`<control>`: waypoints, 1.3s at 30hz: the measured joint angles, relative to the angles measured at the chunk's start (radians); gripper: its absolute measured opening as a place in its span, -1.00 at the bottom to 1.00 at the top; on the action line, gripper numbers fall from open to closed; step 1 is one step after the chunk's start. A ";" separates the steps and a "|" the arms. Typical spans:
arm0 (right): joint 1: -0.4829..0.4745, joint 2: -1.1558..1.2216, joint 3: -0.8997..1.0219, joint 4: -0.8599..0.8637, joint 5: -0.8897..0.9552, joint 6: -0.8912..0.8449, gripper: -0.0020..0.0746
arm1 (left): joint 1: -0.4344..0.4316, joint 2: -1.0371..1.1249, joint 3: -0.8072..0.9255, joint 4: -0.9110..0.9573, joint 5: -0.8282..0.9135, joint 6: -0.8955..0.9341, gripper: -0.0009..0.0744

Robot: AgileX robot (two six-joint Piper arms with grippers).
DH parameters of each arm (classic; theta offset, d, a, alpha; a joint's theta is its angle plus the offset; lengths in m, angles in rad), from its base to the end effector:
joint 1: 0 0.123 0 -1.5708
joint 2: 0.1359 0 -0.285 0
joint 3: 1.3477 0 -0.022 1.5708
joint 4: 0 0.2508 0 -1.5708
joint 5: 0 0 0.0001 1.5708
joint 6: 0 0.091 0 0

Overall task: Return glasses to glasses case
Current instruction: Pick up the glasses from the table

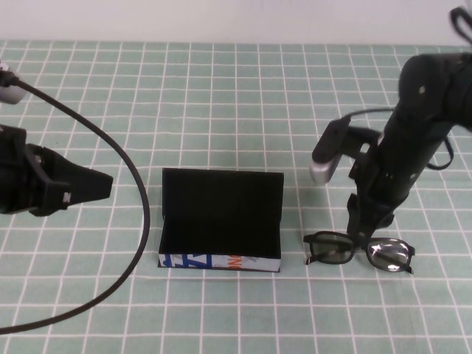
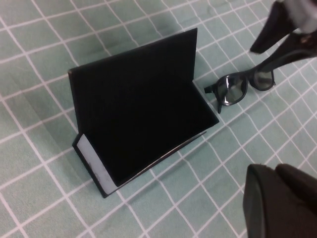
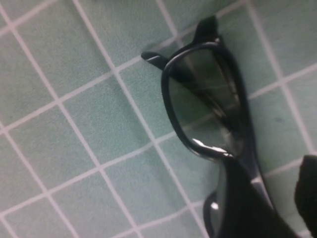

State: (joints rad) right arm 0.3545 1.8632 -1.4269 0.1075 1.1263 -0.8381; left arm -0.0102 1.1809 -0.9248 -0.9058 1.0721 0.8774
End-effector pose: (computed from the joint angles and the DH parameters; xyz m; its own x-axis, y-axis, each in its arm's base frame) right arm 0.3442 0.1368 0.2270 -0.4036 -0.9046 -0.1371 -0.9131 0.4077 -0.0016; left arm 0.2132 -0.0651 0.3224 -0.6843 0.2410 -0.6882 0.6263 0.6775 -0.3856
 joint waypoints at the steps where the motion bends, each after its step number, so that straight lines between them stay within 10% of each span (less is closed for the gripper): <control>1: 0.000 0.015 0.000 0.000 -0.001 0.000 -0.32 | 0.000 0.000 0.000 0.000 0.003 0.000 -0.98; 23: 0.000 0.087 -0.001 0.046 -0.035 0.000 -0.36 | 0.000 0.000 0.000 0.000 0.007 0.000 -0.98; 39: 0.000 0.089 -0.007 0.050 0.012 0.000 -0.96 | 0.000 0.000 0.000 0.029 0.006 0.000 -0.98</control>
State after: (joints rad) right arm 0.3545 1.9518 -1.4342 0.1574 1.1381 -0.8381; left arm -0.0102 1.1809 -0.9248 -0.8769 1.0784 0.8774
